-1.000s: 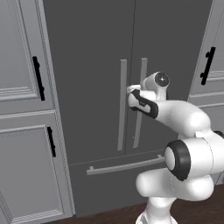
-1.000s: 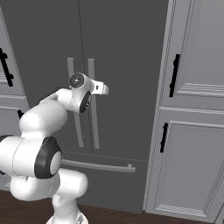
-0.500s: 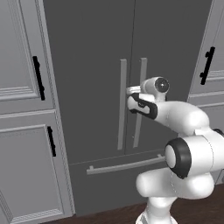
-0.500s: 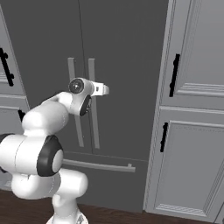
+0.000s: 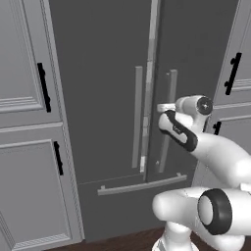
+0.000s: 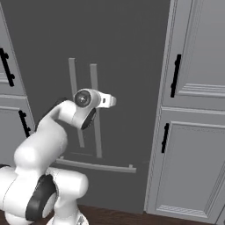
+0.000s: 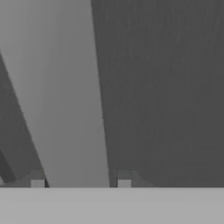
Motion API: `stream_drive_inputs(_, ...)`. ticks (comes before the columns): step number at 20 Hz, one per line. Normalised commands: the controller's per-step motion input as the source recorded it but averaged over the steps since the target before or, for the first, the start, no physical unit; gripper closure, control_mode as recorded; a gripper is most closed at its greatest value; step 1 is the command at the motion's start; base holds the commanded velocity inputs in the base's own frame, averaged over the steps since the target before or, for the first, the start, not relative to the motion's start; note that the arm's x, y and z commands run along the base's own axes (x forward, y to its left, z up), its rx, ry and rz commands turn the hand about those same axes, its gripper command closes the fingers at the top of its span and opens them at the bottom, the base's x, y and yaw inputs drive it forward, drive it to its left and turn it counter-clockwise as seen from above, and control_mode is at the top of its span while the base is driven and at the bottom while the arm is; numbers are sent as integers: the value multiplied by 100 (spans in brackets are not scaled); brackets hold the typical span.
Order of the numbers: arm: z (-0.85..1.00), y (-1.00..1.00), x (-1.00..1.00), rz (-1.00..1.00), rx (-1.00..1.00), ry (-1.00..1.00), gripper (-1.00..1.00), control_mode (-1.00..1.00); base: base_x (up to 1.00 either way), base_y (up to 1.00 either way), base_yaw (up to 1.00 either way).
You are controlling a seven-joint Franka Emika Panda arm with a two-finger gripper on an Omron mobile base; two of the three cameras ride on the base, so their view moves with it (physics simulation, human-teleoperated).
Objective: Take the strawberry from the fridge and place it on top of the pancake, located on the dining counter.
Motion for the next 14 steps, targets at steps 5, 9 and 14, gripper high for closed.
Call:
stream_drive_inputs(5,-5,-90,-100,-6,10,2,100,-100,0,0,0)
stream_drive_inputs(9,5,-77,-93,-11,5,21,100,-100,0,0,0)
stream_drive_inputs(14,8,-76,-79,-10,1,24,100,-100,0,0,0)
